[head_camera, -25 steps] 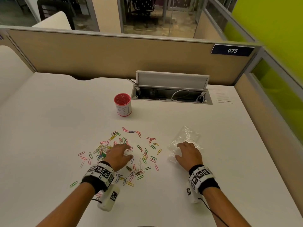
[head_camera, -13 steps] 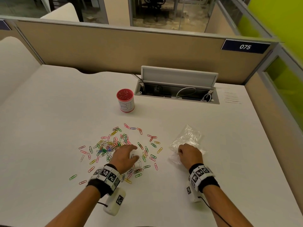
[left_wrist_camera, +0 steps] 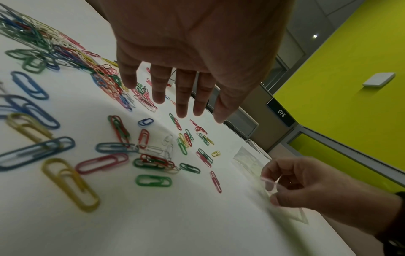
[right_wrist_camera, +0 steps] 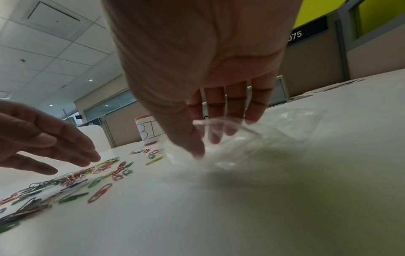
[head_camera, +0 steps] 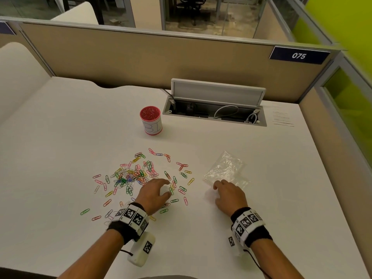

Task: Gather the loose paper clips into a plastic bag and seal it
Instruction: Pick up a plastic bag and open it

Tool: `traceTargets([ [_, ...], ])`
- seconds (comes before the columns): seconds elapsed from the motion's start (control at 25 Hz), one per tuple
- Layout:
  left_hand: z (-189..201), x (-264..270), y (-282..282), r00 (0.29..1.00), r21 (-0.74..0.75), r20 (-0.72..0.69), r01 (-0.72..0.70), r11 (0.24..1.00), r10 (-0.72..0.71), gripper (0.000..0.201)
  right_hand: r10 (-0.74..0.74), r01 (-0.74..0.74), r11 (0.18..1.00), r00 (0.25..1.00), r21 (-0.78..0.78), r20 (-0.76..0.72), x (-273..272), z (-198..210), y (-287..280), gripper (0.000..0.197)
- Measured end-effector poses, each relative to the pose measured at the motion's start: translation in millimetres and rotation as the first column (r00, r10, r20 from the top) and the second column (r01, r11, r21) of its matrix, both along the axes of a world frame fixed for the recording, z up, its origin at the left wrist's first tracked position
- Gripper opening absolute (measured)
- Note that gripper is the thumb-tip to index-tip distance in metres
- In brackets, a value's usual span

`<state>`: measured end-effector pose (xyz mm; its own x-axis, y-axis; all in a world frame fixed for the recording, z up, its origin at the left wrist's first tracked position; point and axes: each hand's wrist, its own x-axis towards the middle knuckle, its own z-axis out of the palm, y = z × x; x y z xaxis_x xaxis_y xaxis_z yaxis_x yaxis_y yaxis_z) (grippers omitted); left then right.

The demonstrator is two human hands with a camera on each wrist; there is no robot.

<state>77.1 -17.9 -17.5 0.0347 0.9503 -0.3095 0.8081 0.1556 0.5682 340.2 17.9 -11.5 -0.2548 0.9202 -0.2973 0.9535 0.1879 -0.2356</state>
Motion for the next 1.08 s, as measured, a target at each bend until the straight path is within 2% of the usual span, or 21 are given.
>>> traceTargets([
  [0.08,2.7,4.8,-1.0,1.0,0.02,0.003,0.001,1.0,-0.001,0.043,-0.035,0.038,0.997,0.999,0.073,-0.034,1.9,4.2,-1.1,0.021],
  [0.16,8.2,9.6,-2.9,1.0,0.045,0.003,0.003,0.999,-0.003,0.042,-0.051,0.073,0.974,0.993,0.213,-0.105,5.4,11.3,-1.4,0.009],
  [0.24,17.4,15.1,-6.8,1.0,0.097,0.004,0.023,0.995,-0.024,0.048,-0.076,0.15,0.925,0.973,0.349,-0.217,8.1,24.5,-0.4,0.011],
  [0.28,24.1,18.8,-9.5,0.999,0.137,0.009,0.043,0.99,-0.045,0.055,-0.093,0.2,0.91,0.952,0.363,-0.29,8.1,34.4,0.0,0.012],
  [0.36,40.3,29.3,-14.0,0.995,0.214,0.037,0.087,0.973,-0.097,0.077,-0.123,0.295,0.903,0.876,0.314,-0.467,3.7,56.5,0.2,0.012],
  [0.44,56.1,43.0,-16.9,0.987,0.277,0.089,0.108,0.955,-0.137,0.096,-0.12,0.32,0.923,0.767,0.214,-0.63,-6.4,76.4,-3.7,0.013],
  [0.56,71.8,57.6,-17.8,0.974,0.374,0.148,0.106,0.921,-0.172,0.119,-0.121,0.214,0.977,0.639,0.025,-0.759,-29.7,93.9,-15.4,0.013],
  [0.72,79.9,52.3,-22.6,0.962,0.446,0.152,0.138,0.884,-0.226,0.124,-0.154,0.066,0.988,0.539,-0.141,-0.828,-55.2,99.9,-26.8,0.027],
  [0.84,75.7,42.1,-30.0,0.968,0.42,0.149,0.124,0.899,-0.203,0.122,-0.163,0.034,0.985,0.542,-0.172,-0.824,-68.4,101.3,-28.4,0.016],
  [0.96,72.2,28.9,-32.6,0.97,0.452,0.175,0.072,0.889,-0.167,0.107,-0.123,0.02,0.99,0.574,-0.136,-0.81,-80.8,102.1,-26.9,0.005],
  [1.08,74.9,11.7,-33.4,0.976,0.506,0.151,0.059,0.86,-0.156,0.092,-0.051,0.022,0.999,0.666,-0.049,-0.744,-91.5,103.0,-24.1,0.012],
])
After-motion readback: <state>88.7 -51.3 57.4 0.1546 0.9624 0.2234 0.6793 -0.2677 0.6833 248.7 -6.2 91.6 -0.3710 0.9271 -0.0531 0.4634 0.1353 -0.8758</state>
